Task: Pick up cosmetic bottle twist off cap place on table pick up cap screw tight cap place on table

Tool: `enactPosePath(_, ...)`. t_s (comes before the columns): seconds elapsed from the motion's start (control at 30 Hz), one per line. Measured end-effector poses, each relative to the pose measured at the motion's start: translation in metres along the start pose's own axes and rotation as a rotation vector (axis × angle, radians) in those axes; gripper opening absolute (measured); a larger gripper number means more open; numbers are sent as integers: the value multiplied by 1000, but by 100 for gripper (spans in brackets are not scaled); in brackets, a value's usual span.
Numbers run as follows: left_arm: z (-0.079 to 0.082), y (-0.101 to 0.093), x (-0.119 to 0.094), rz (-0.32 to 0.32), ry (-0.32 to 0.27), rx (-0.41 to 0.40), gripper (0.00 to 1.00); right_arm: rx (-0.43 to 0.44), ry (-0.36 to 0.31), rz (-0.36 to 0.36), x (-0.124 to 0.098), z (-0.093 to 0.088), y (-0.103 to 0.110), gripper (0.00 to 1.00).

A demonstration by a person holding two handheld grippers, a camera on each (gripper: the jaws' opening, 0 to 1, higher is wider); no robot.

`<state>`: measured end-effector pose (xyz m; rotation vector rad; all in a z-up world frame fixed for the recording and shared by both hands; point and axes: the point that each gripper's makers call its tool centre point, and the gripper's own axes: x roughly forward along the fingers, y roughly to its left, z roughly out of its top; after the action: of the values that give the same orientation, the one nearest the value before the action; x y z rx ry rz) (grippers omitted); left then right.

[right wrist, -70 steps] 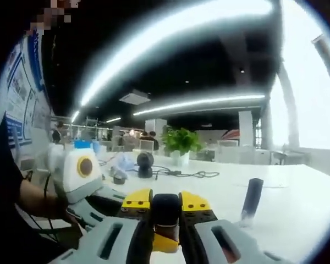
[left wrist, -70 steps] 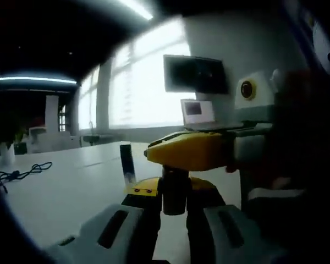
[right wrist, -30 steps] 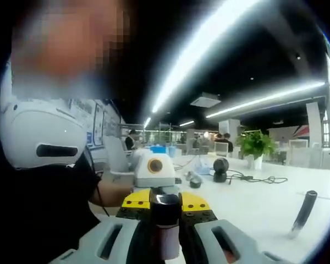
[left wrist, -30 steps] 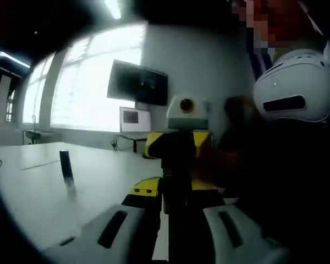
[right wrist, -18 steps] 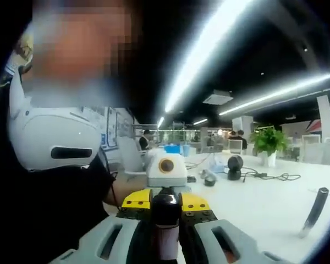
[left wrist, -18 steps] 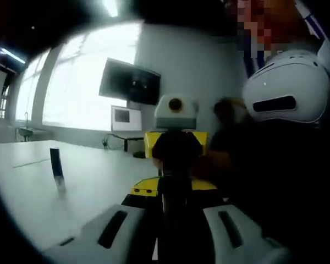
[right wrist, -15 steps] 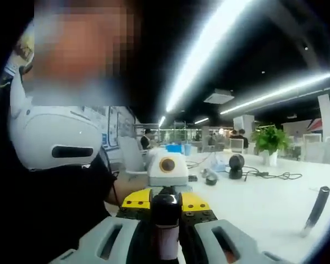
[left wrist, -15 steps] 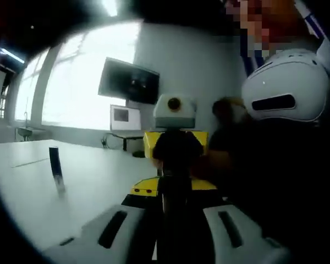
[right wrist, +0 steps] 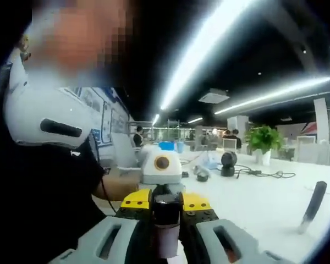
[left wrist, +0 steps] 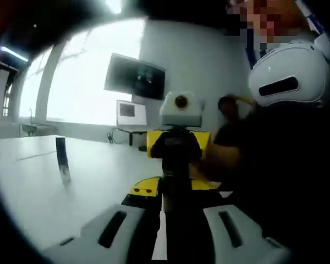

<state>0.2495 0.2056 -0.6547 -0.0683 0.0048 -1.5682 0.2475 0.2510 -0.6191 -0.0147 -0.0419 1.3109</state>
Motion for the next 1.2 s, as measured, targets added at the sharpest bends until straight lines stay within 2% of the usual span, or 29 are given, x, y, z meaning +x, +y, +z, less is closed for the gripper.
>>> enactPosePath(0.07, -1, 10, -2, 34, -12, -13, 7, 34, -14, -27, 3, -4, -7, 23)
enactPosePath(0.2, -3, 23, -2, 86, -1, 1, 7, 18, -34, -101, 6, -6, -20, 23)
enactPosePath(0.37, -9, 36, 2, 123, 22, 9, 7, 22, -51, -159, 6, -4, -33, 23)
enactPosePath(0.53, -8, 50, 4, 156, 16, 11, 7, 16, -57, -217, 5, -3, -48, 23)
enactPosePath(0.93, -8, 72, 5, 225, 18, 31, 7, 18, -61, -308, 2, -4, -70, 22)
enactPosePath(1.2, -13, 81, 10, 288, 42, 63, 7, 31, -56, -408, -3, -9, -88, 22)
